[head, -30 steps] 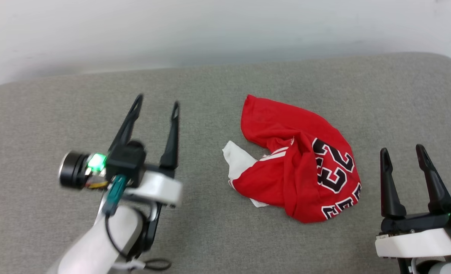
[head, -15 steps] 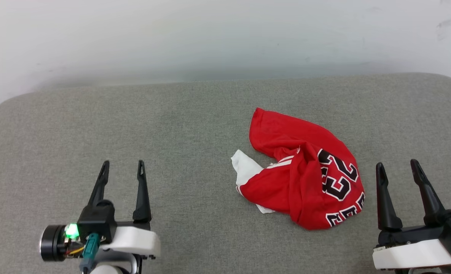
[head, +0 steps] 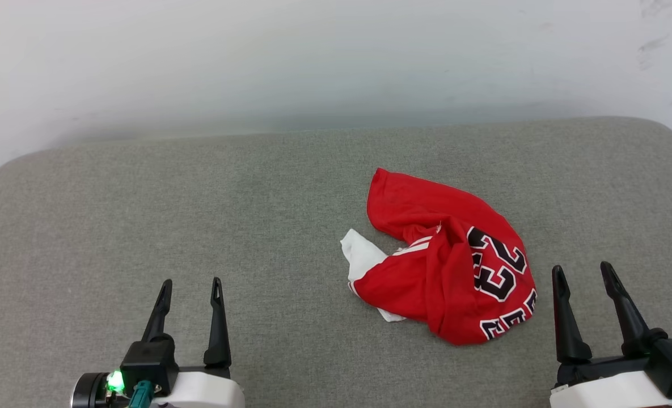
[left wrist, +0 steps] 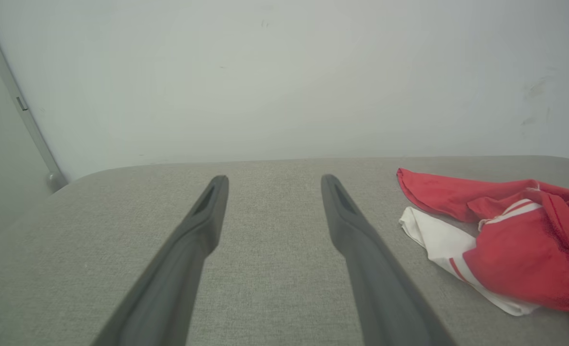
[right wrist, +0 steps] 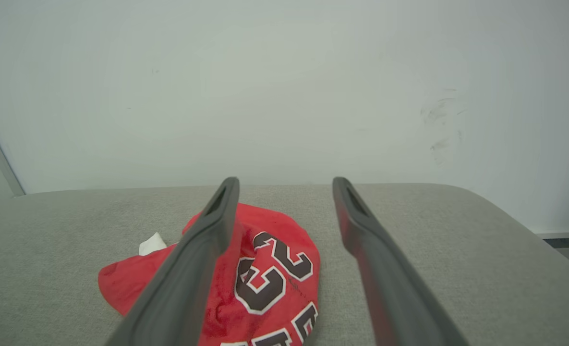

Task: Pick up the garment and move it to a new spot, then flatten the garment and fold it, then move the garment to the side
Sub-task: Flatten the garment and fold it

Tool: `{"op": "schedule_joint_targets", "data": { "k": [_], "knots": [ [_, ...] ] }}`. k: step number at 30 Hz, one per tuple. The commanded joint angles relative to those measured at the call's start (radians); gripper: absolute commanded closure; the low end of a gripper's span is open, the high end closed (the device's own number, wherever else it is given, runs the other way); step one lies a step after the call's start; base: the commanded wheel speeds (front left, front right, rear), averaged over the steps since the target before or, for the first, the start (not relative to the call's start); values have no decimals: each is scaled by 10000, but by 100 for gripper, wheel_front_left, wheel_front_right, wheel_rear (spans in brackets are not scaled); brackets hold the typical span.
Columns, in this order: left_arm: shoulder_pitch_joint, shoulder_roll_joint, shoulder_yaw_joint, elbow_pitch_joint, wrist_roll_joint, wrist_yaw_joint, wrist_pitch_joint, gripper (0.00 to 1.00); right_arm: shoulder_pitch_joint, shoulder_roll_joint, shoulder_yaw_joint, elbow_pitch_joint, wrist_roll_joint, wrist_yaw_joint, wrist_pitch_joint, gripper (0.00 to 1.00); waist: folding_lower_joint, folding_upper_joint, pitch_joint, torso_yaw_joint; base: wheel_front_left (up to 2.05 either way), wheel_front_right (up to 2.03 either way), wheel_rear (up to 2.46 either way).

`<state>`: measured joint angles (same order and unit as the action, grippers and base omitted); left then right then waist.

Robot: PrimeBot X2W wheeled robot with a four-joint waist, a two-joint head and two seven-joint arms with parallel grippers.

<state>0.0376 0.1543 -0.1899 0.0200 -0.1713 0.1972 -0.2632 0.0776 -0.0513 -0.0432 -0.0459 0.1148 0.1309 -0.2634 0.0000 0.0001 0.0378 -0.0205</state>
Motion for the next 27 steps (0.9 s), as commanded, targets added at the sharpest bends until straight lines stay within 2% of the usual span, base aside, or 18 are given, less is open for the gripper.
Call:
{"op": "schedule_joint_targets", "data": {
  "k": [1,8,15,22,27],
  "knots": [
    [126,-96,107,28,106,-112,-22,0,116,20,7,42,34,-3,-20,0,0,-1,-31,-1,0,0,0],
    [314,-535,673,244,496,-647,-23,0,239,20,26,122,97,-3,-20,0,0,-1,-122,-7,0,0,0],
    [-130,-713,1072,372,738,-1107,-23,0,124,20,36,89,119,-3,-20,0,0,-1,-83,-50,0,0,0],
    [-1881,-439,1335,398,1016,-1835,-23,0,-197,20,13,-45,115,-3,-20,0,0,-1,279,-130,0,0,0],
    [-3658,-142,1210,1066,1052,-2436,-23,0,-363,20,-40,-142,97,-3,-20,0,0,-1,652,-224,0,0,0]
  ]
}}
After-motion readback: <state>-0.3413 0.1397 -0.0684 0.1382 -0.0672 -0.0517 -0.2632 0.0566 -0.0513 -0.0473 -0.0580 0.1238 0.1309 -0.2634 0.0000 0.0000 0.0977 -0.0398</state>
